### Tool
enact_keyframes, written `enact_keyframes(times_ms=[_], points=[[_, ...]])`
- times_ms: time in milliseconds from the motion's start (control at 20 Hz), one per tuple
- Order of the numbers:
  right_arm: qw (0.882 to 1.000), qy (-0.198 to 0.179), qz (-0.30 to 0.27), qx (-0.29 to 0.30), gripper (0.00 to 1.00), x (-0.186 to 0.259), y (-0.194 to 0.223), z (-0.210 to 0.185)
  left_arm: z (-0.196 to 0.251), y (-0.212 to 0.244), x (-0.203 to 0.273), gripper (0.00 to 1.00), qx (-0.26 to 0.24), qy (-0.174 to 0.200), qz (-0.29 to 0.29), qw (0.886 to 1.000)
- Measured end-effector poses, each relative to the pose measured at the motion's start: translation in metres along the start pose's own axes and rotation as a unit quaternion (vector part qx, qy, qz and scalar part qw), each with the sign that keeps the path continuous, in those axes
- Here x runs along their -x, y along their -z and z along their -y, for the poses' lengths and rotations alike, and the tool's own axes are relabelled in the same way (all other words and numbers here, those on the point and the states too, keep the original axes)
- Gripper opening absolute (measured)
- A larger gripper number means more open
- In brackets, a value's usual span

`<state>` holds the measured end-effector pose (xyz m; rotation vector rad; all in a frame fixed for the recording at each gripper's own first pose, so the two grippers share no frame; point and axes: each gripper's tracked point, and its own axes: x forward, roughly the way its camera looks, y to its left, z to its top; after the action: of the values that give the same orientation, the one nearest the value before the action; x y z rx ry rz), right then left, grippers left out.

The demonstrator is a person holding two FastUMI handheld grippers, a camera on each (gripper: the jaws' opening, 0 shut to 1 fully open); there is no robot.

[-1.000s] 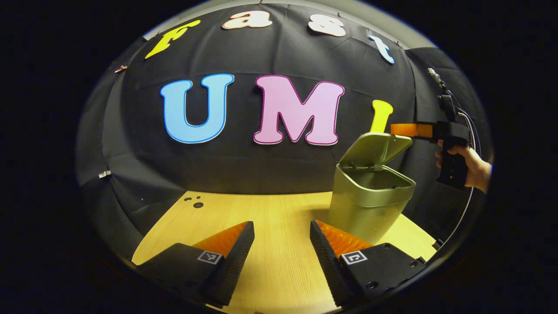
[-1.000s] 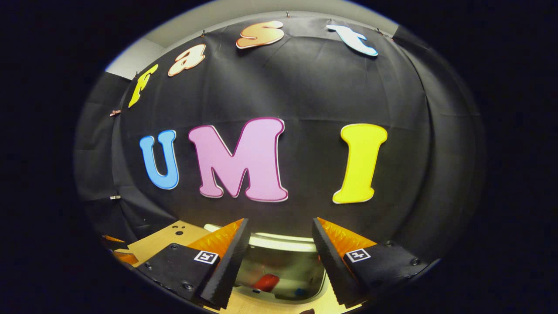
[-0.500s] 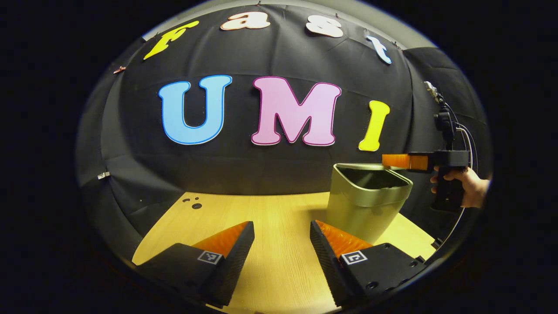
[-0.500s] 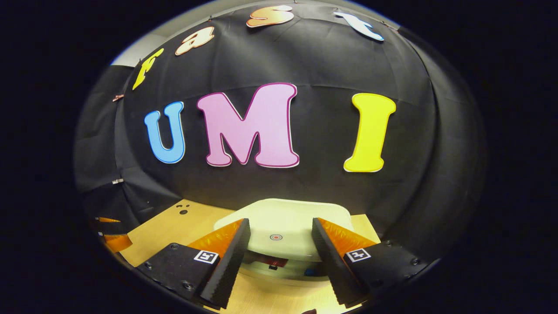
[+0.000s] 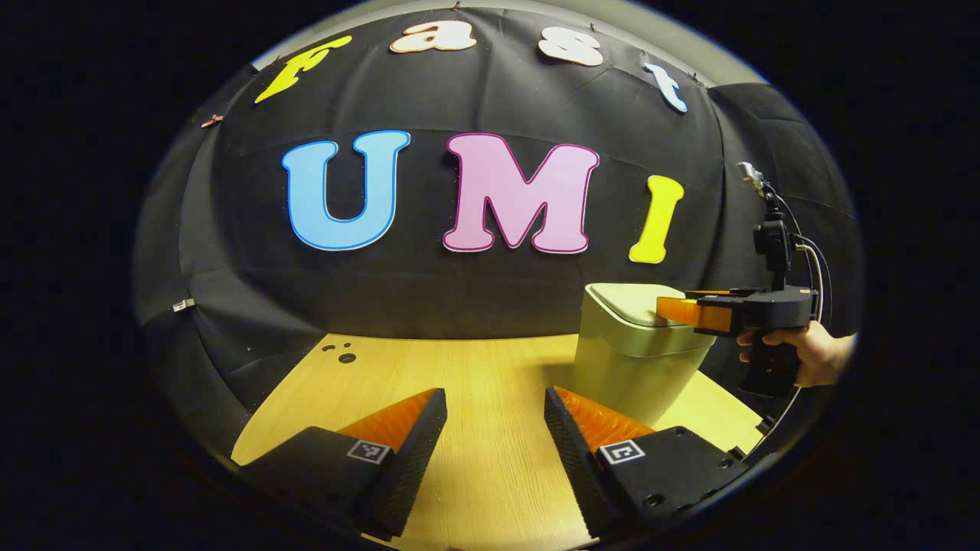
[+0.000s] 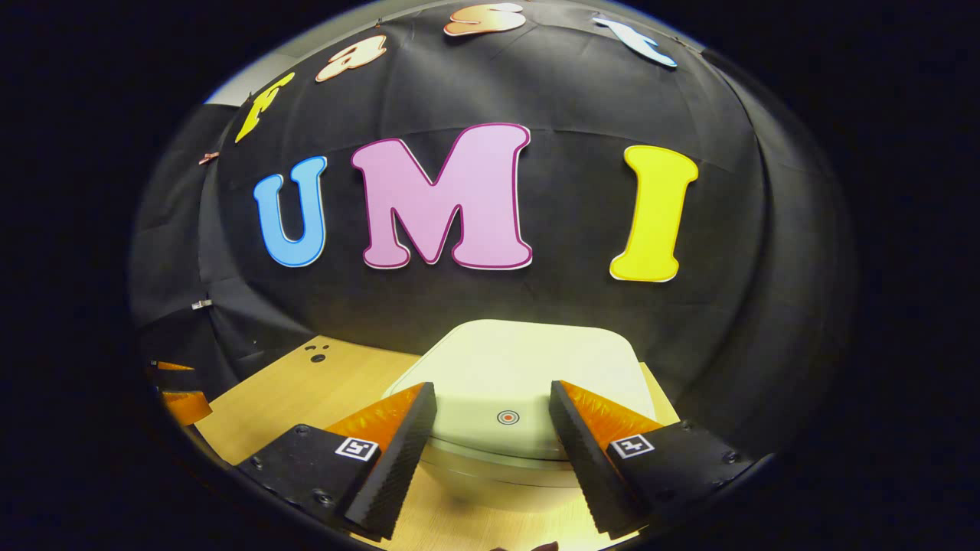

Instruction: Press the lid of the desktop garbage bin to open it, pick up the crumpled paper on the desktop and throw it into the bin, then pick up the pop can on the desktop and drop it into the bin, and finally close the garbage bin lid.

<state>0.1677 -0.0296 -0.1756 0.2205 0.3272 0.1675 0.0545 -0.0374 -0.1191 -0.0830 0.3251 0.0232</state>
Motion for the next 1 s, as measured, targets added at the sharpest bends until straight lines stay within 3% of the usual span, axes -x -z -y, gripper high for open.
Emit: enact_keyframes(times_ms=[300,550,1000], points=[[0.998,0.011,0.059,-0.024,0.95,-0.003,0.004,0.002,-0.004,0.006,0.002,0.84,0.006,-0.002,-0.006,1.0],[0.998,0.008,0.063,0.001,0.96,-0.003,0.015,0.002,-0.005,0.009,0.002,0.84,0.009,-0.002,-0.007,1.0],[0.997,0.008,0.064,-0.045,0.98,0.011,0.002,-0.003,-0.003,-0.001,0.008,0.84,0.006,0.016,0.007,1.0]])
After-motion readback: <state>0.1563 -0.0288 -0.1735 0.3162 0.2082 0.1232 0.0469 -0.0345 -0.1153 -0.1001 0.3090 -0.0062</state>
